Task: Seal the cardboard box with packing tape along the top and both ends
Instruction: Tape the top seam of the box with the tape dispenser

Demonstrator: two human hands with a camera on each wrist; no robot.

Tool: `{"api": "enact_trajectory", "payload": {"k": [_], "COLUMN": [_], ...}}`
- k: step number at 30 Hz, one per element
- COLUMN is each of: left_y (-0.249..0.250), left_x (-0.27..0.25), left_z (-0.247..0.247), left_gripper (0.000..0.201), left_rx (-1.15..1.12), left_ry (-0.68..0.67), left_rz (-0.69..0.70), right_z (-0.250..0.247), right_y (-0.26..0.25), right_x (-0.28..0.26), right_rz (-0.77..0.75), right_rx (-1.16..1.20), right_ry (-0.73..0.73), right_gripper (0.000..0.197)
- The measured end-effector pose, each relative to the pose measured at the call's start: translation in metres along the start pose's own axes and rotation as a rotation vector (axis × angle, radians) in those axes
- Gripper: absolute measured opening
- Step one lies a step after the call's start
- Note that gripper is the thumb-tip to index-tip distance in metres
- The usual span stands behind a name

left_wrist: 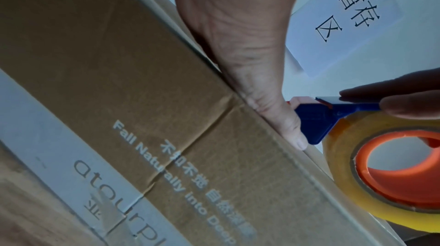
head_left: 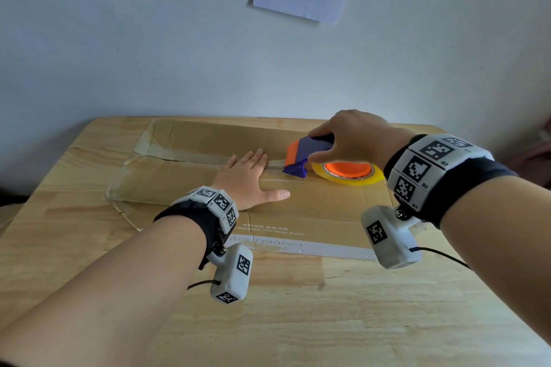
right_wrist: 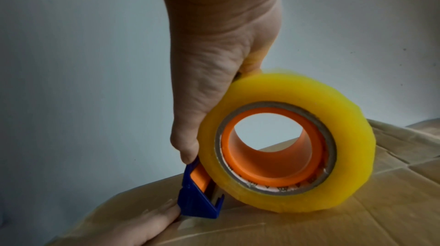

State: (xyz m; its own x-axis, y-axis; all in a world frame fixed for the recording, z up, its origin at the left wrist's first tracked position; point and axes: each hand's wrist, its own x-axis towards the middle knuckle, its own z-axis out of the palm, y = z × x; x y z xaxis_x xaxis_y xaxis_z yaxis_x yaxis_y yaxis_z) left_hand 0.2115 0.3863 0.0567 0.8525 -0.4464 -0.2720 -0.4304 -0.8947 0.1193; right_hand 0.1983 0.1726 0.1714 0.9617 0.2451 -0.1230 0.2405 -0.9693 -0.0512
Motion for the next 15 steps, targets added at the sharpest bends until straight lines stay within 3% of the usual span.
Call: {"api": "enact_trajectory", "payload": {"k": [6,12,15], "left_y": [0.0,0.0,0.0], "left_x": [-0.002,-0.003,-0.002], "left_z": [-0.002,-0.003,-0.003], "left_gripper": [0.108,0.11,0.114], "left_rx": [0.006,0.003,0.024], "left_ry": [-0.009,-0.024,-0.044], "left_rz": [-0.004,-0.004,-0.001], "right_z": [-0.01,-0.036,-0.02], "right_y": [0.004,0.017,0.025], "right_x": [-0.001,-0.009,-0.014], "right_rz": [0.01,0.025,0.049], "right_rx": [-0.036,-0.096,-0.078], "right_ry": [-0.041,-0.064,-0.093], "right_gripper": [0.042,0.05,0.045]}}
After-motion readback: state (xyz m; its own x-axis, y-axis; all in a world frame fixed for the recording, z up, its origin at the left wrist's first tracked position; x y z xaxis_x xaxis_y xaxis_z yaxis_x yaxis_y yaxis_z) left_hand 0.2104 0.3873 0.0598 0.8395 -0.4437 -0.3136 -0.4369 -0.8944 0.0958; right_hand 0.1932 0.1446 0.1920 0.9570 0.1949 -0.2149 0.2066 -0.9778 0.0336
